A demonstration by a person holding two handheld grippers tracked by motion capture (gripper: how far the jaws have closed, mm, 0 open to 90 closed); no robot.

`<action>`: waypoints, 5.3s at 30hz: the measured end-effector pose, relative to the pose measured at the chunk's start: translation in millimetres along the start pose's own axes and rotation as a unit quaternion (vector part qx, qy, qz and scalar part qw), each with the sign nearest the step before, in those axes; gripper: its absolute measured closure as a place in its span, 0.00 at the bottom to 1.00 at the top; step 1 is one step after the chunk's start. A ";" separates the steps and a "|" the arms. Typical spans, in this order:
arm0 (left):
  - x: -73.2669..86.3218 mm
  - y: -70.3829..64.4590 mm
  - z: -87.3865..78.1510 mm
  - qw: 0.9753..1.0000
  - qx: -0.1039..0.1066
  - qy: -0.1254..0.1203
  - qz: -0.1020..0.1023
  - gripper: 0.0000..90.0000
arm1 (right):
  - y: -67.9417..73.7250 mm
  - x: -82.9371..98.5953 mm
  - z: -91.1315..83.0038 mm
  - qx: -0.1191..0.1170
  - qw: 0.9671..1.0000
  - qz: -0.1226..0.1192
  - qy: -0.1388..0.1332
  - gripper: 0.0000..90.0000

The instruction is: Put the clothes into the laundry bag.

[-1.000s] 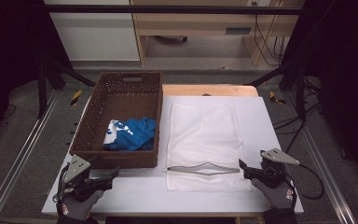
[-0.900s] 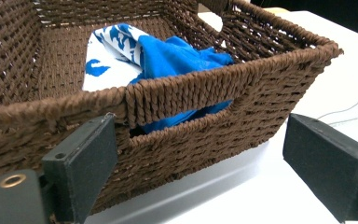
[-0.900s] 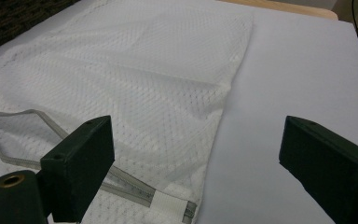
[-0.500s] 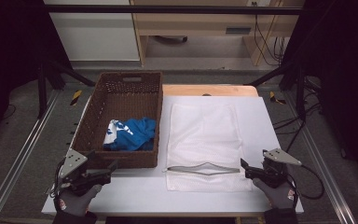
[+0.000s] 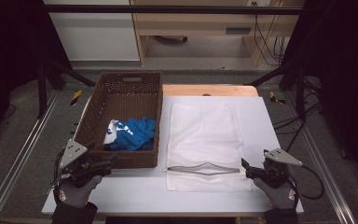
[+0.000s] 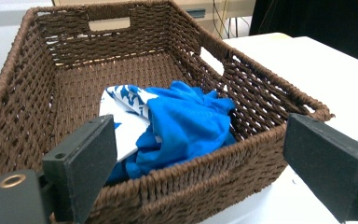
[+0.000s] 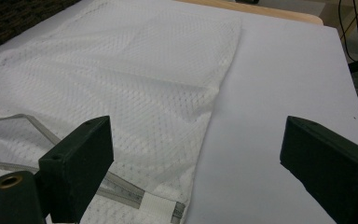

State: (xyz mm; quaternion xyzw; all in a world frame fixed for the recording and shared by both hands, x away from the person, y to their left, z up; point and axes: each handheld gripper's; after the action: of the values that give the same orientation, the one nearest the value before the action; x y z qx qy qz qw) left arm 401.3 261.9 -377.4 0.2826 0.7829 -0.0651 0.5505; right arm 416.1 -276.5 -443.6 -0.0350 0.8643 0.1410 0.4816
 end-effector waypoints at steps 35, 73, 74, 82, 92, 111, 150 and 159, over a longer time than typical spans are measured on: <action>-29.2 21.4 39.3 1.000 -0.012 0.021 -0.002 0.11 | 1.2 0.2 0.9 -0.001 1.000 -0.004 -0.003 0.09; -64.7 55.3 123.7 0.993 -0.024 0.113 0.024 0.11 | -1.8 1.9 3.2 0.002 1.000 -0.002 0.002 0.08; -63.9 54.4 126.6 0.993 -0.024 0.115 0.025 0.11 | -2.0 2.0 3.5 0.003 1.000 -0.004 0.001 0.08; -53.3 51.5 142.1 0.987 -0.007 0.152 0.044 0.10 | -2.4 2.0 3.1 0.003 1.000 0.000 0.003 0.08; -43.1 49.9 153.5 0.980 0.016 0.189 0.051 0.06 | -2.9 2.5 4.3 0.004 1.000 -0.002 0.007 0.07; -30.3 43.0 176.0 0.958 0.041 0.272 0.075 0.01 | -4.7 3.3 5.2 0.005 1.000 0.000 0.012 0.06; -12.2 34.6 200.4 0.906 0.104 0.399 0.093 0.41 | -6.1 3.4 6.3 0.007 1.000 -0.004 0.013 0.06; -16.0 33.1 195.6 0.913 0.094 0.382 0.108 0.66 | -5.9 3.9 6.8 0.006 1.000 -0.005 0.015 0.06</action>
State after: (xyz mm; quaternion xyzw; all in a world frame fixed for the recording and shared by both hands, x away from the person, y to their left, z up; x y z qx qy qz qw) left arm 583.5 202.8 -431.5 0.4191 0.8884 0.0347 0.1842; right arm 420.8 -279.9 -451.4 -0.0381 0.8719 0.1331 0.4698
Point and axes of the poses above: each handheld gripper's, and its own axes: z roughly forward along the jaws, x roughly out of its underside, y roughly to its left, and after that the axes turned 15 degrees about z, right-handed
